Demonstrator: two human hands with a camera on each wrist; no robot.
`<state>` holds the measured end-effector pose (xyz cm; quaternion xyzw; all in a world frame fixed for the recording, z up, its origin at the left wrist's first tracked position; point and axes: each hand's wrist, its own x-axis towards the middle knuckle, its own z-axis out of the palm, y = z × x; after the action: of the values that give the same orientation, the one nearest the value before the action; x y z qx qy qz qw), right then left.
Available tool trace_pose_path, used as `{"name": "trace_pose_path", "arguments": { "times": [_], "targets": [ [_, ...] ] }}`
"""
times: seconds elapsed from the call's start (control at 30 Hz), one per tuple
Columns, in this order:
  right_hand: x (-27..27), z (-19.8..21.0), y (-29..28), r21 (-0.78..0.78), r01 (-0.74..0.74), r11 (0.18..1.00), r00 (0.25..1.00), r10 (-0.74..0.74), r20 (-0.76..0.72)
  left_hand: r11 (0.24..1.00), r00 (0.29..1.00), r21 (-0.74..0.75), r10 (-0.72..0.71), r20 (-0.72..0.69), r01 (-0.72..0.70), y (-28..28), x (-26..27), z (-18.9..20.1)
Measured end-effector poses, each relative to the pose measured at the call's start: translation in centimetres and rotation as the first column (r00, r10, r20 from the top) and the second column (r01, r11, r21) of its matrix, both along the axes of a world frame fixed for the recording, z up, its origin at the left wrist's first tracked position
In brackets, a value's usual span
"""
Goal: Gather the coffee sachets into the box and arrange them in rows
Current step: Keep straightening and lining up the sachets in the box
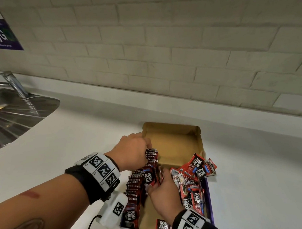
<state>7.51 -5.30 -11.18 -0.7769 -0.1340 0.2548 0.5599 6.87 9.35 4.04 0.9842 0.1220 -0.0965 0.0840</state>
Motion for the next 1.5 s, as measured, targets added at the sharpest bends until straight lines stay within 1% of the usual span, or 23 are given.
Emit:
{"name": "trace_pose_path", "arguments": {
  "times": [0.1, 0.3, 0.53, 0.63, 0.8, 0.87, 1.0, 1.1, 1.27, 1.4, 1.5],
  "targets": [
    [-0.1, 0.1, 0.0, -0.025, -0.012, 1.000, 0.998, 0.013, 0.056, 1.000, 1.000, -0.005, 0.018, -0.018, -0.018, 0.2, -0.1, -0.1],
    [0.0, -0.4, 0.2, -0.026, 0.001, 1.000, 0.998, 0.001, 0.065, 0.998, 0.998, -0.017, 0.067, -0.012, -0.068, 0.6, 0.0, -0.5],
    [0.2, -0.2, 0.3, -0.011, -0.003, 1.000, 0.998, 0.004, 0.056, 0.992, 0.992, 0.122, -0.023, -0.123, 0.038, 0.5, -0.2, -0.6],
    [0.3, 0.0, 0.2, -0.008, -0.006, 1.000, 0.997, 0.007, 0.073, 0.987, 0.987, 0.150, -0.036, -0.154, 0.060, 0.2, -0.1, -0.8],
    [0.0, 0.5, 0.0, -0.023, -0.030, 0.999, 0.995, 0.032, 0.095, 0.990, 0.977, 0.124, -0.047, -0.206, 0.073, -0.1, 0.0, -1.5],
    [-0.1, 0.6, -0.1, -0.039, -0.059, 0.997, 0.993, 0.063, 0.103, 0.991, 0.973, 0.115, -0.043, -0.228, 0.071, -0.4, 0.0, -1.6],
    [-0.3, 0.6, -0.2, -0.041, -0.111, 0.993, 0.984, 0.115, 0.133, 0.995, 0.977, 0.085, -0.032, -0.212, 0.051, -0.8, 0.1, -1.6],
    [-0.2, 0.7, -0.2, -0.041, -0.102, 0.994, 0.988, 0.106, 0.116, 0.997, 0.980, 0.068, -0.026, -0.199, 0.041, -0.7, 0.4, -1.6],
    [-0.4, 1.2, -0.2, 0.003, -0.081, 0.997, 0.991, 0.080, 0.108, 0.999, 0.983, 0.048, -0.013, -0.181, 0.023, -0.4, 0.4, -1.3],
    [-0.2, 0.7, 0.0, -0.068, -0.024, 0.997, 0.988, 0.034, 0.149, 0.999, 0.985, 0.036, 0.001, -0.174, 0.005, -0.1, 0.3, -1.4],
    [-0.2, 0.2, 0.3, -0.082, 0.021, 0.996, 0.990, -0.009, 0.143, 1.000, 0.986, 0.018, 0.015, -0.164, -0.012, 0.3, 0.3, -1.4]
  ]
}}
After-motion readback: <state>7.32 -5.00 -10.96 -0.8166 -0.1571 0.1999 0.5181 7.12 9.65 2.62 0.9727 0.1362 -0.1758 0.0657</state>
